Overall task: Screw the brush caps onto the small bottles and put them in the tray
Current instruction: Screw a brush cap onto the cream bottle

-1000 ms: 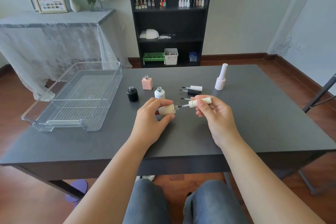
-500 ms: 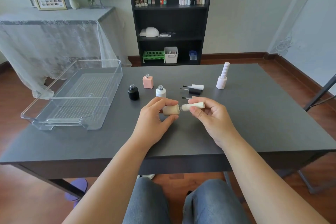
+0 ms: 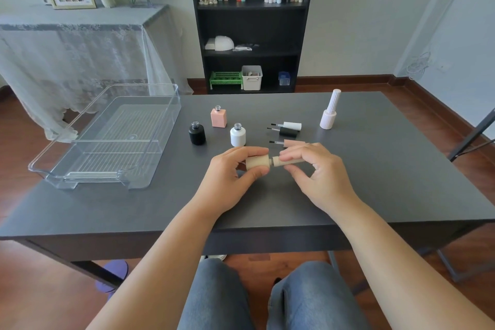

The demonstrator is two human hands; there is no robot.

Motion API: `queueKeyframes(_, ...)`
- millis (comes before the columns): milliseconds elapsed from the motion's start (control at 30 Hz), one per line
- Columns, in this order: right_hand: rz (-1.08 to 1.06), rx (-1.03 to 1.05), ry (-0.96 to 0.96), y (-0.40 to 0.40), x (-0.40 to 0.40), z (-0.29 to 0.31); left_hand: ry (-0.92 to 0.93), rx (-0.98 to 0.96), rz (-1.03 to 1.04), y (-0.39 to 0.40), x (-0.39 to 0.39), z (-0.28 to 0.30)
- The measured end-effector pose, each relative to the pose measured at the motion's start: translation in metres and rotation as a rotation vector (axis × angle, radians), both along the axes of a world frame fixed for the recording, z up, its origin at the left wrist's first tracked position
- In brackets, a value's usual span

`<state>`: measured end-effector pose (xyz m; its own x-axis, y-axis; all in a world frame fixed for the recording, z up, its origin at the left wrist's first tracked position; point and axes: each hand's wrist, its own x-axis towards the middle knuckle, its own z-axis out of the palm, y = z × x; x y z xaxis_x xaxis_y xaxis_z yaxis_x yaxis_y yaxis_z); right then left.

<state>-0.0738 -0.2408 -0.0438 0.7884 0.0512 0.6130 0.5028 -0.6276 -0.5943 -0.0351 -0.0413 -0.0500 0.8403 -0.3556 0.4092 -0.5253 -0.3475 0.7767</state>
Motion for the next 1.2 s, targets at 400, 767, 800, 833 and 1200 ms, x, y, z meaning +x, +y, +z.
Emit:
queueKeyframes(400,0.084,-0.018,-0.024,-0.008,-0.005,0.003,0.227,-0.151,-0.102,0.002,0.0,0.0)
queueKeyframes(767,0.14,0.23,0.326,-0.006,-0.002,-0.001,-0.014,-0.075,-0.059,0.002,-0.002,0.003)
queueKeyframes(800,0.163,0.238,0.29,-0.008,-0.003,-0.002,-0.027,-0.074,-0.056,0.002,-0.002,0.003)
queueKeyframes(833,0.177,0.239,0.261,-0.011,-0.003,-0.004,-0.038,-0.071,-0.053,0.001,-0.002,0.003)
queueKeyframes(1200,0.028,0.352,0.299,-0.006,-0.005,-0.008,-0.079,-0.042,-0.03,0.001,-0.004,0.005)
